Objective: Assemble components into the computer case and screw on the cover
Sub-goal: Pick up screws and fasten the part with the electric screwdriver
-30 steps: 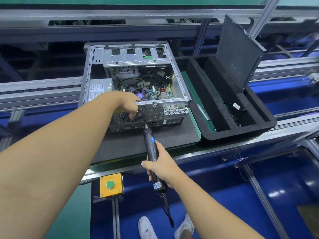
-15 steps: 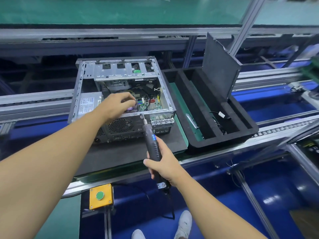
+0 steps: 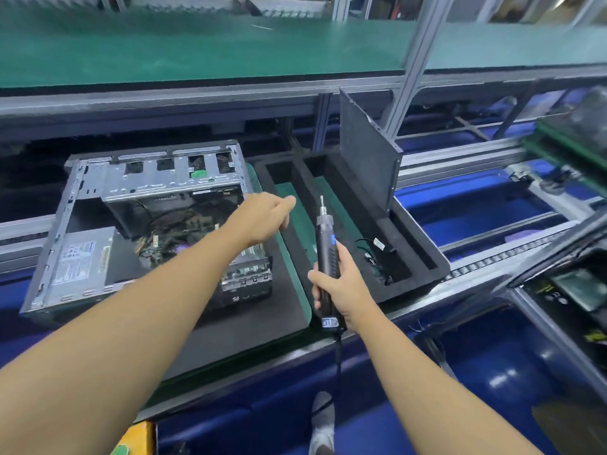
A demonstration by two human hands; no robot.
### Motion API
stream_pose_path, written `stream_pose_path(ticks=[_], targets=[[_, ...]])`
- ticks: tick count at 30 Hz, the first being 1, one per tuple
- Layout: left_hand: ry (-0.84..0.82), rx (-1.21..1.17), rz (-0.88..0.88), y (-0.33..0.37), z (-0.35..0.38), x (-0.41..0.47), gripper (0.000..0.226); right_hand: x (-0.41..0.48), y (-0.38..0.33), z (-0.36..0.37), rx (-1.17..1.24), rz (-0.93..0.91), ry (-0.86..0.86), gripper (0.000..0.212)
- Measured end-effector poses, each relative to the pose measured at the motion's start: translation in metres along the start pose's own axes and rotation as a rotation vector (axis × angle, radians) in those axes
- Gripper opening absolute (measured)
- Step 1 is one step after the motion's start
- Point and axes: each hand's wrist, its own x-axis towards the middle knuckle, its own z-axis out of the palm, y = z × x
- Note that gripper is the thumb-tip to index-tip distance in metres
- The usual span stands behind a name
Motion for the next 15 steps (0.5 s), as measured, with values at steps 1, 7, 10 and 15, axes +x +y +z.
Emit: stream_pose_path(ticks=[1,7,10,15], targets=[[-0.036,0.031,-0.01,0.004,0.009,0.014,0.06,0.011,0.0,-0.014,-0.006,0.006,0.012,0.063],[-0.218,0.117,-0.119,0.006,0.057,0.088,0.061,0.07,0.004,-0.085,0.002,0.063,0.023,0.065],[-0.217,0.123,-0.179,0.001,0.074,0.116,0.062,0.097,0.005,-0.106,-0.006,0.094,-0.008,0.066],[-0.269,0.198,-0.314,-0.013,0.091,0.151,0.054,0.14,0.012,-0.126,-0.002,0.136,-0.085,0.063]])
